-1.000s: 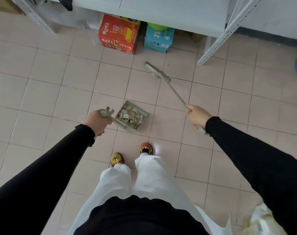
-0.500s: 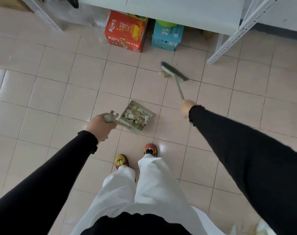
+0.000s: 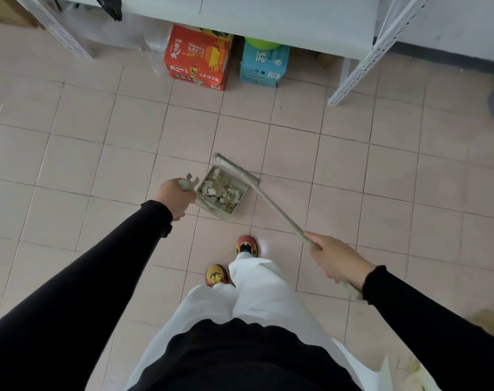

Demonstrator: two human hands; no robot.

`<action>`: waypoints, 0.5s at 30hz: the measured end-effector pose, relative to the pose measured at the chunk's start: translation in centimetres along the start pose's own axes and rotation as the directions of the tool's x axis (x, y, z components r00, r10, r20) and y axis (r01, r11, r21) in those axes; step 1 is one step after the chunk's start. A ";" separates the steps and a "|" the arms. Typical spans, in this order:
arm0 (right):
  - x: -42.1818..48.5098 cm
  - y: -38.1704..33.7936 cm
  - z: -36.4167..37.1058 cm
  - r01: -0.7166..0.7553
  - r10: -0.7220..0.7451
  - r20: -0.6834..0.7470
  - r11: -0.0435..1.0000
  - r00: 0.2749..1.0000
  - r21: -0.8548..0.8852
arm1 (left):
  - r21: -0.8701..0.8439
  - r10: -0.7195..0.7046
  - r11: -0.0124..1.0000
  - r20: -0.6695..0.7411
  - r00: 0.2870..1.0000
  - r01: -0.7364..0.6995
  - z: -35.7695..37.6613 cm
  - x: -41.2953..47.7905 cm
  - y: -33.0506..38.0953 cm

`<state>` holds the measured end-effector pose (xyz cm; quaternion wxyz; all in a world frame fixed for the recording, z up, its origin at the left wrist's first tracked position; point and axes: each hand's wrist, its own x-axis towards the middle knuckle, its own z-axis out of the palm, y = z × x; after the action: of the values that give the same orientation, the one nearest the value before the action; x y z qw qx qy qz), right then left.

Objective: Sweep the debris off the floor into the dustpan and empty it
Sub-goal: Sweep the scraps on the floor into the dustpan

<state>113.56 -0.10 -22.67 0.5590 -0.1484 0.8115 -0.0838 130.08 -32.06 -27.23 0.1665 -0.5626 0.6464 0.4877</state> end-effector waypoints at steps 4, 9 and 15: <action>4.8 -2.2 2.1 0.049 -0.070 -0.092 0.976 0.993 -0.211 | -0.051 -0.001 0.999 -0.017 1.000 0.001 0.1 0.1 -0.7; 6.5 -2.7 4.4 0.024 -0.014 0.039 0.959 0.999 -0.281 | -0.033 0.013 0.999 -0.017 1.000 -0.013 0.3 -0.4 -1.6; -0.8 2.4 3.8 -0.013 0.013 -0.001 0.959 1.000 -0.282 | -0.042 0.014 0.999 -0.011 1.000 -0.015 0.1 -0.6 -2.4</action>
<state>117.01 2.54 -24.01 0.5330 -0.2211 0.8159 0.0364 132.36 -31.34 -27.88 0.1476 -0.5641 0.6409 0.4993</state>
